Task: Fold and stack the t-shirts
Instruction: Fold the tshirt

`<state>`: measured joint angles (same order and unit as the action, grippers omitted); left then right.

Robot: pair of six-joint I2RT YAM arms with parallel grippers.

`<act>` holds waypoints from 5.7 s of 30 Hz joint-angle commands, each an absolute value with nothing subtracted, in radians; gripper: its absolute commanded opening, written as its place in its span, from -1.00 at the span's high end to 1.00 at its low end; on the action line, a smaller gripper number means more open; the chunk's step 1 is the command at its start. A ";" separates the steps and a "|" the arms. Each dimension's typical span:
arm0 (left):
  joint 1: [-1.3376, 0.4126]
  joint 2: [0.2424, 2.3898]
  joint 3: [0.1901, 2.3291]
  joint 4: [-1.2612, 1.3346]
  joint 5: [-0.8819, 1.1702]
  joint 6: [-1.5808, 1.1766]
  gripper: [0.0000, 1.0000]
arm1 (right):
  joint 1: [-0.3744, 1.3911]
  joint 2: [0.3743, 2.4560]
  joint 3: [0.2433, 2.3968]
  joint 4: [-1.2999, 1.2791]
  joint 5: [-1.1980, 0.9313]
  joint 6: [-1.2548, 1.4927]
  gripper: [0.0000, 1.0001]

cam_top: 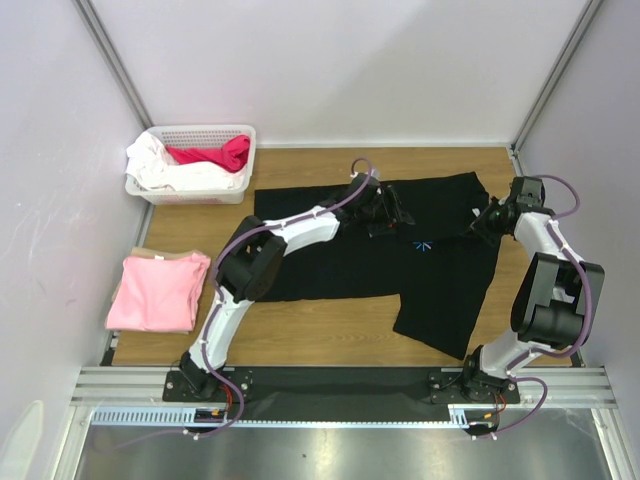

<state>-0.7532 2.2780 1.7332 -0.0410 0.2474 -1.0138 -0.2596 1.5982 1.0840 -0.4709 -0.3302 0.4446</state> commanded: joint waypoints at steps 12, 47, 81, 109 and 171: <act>-0.782 2.336 1.701 -0.015 0.166 -1.091 -0.32 | -0.261 1.562 1.065 -0.506 -0.334 0.443 1.00; -0.778 2.347 1.713 0.092 0.229 -1.088 0.99 | -0.275 1.577 1.060 -0.500 -0.330 0.448 1.00; -0.746 2.166 1.511 0.152 0.308 -1.072 0.99 | -0.278 1.474 0.977 -0.601 -0.276 0.425 1.00; -0.733 2.102 1.462 0.138 0.406 -1.048 0.99 | -0.278 1.420 0.970 -0.644 -0.302 0.414 1.00; -0.385 2.210 1.710 -0.367 0.118 -0.551 -0.51 | -0.308 2.335 1.887 -0.407 -0.453 0.284 0.06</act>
<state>-0.3840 2.1929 1.6852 -0.3557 0.1329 -0.5568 -0.3153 2.3089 1.8442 -0.4129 -0.4469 0.2943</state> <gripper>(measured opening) 0.756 0.485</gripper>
